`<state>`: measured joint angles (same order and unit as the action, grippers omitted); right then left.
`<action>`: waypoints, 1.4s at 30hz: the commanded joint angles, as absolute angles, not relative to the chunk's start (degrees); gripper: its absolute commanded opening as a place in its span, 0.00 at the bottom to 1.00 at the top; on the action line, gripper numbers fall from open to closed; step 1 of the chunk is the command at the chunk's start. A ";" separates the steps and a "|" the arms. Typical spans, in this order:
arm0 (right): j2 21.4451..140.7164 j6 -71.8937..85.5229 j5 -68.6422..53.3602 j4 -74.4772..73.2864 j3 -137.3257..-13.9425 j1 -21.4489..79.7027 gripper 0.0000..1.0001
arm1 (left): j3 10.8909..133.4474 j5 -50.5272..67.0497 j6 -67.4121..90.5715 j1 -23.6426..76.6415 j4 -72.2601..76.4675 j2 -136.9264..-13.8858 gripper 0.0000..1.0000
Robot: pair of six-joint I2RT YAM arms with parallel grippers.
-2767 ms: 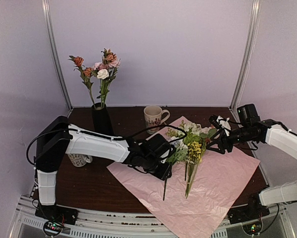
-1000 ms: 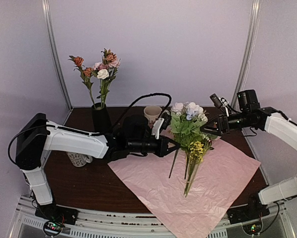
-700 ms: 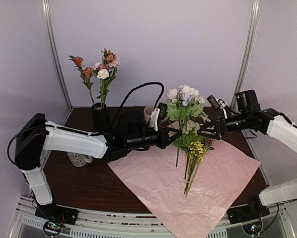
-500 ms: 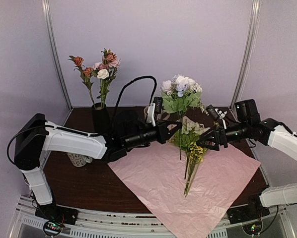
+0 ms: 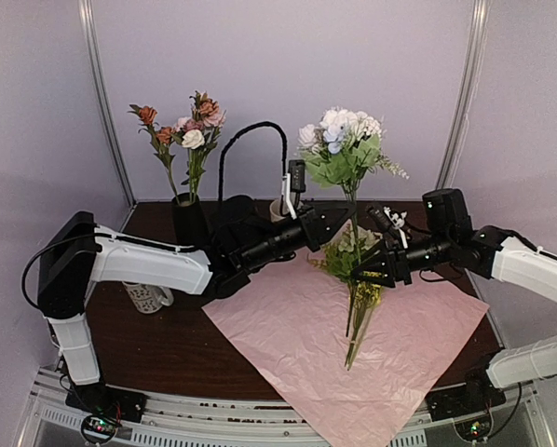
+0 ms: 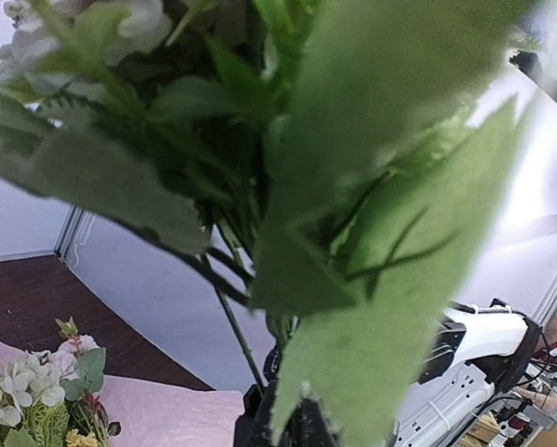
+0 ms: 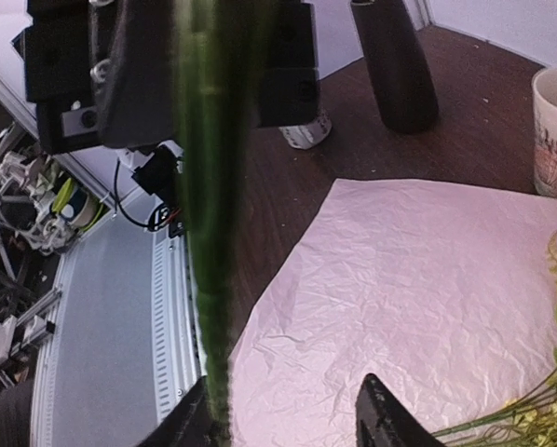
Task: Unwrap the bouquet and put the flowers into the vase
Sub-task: Pass from the left arm to the right, then pass from the right arm to the left
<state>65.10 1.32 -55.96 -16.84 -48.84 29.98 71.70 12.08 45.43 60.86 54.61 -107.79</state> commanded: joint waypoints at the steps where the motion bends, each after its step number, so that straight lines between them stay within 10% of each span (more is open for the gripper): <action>1: 65.62 0.00 -59.06 -15.85 -51.15 30.96 0.23 | 73.39 13.54 46.58 61.17 60.42 -108.72 0.00; 4: 65.27 -0.34 -58.56 -16.07 -50.64 31.03 0.00 | 73.30 13.06 46.63 61.17 59.10 -108.72 0.01; 6: 65.05 -1.24 -58.16 -17.06 -50.50 31.15 0.00 | 74.16 13.54 45.24 61.21 55.85 -108.65 0.33; 8: 65.04 -2.46 -57.73 -18.53 -50.74 31.33 0.00 | 75.46 14.00 43.12 61.12 52.20 -108.46 0.44; 15: 64.43 -4.84 -56.35 -20.53 -50.60 31.67 0.00 | 79.50 14.99 40.36 60.37 47.06 -108.26 0.38; 23: 64.75 -7.01 -55.08 -23.48 -51.96 31.90 0.00 | 80.37 17.23 40.87 59.32 45.66 -108.25 0.04; 26: 64.70 -13.28 -55.70 -32.47 -56.30 30.93 0.52 | 78.44 17.91 41.38 58.15 45.92 -105.73 0.00; 28: 63.51 -18.86 -57.84 -38.22 -58.26 28.45 0.65 | 76.57 18.53 41.08 56.92 45.05 -102.71 0.00; 42: 48.07 -23.60 -59.00 -32.18 -43.40 13.13 0.79 | 75.54 11.19 12.71 48.76 6.51 -79.63 0.00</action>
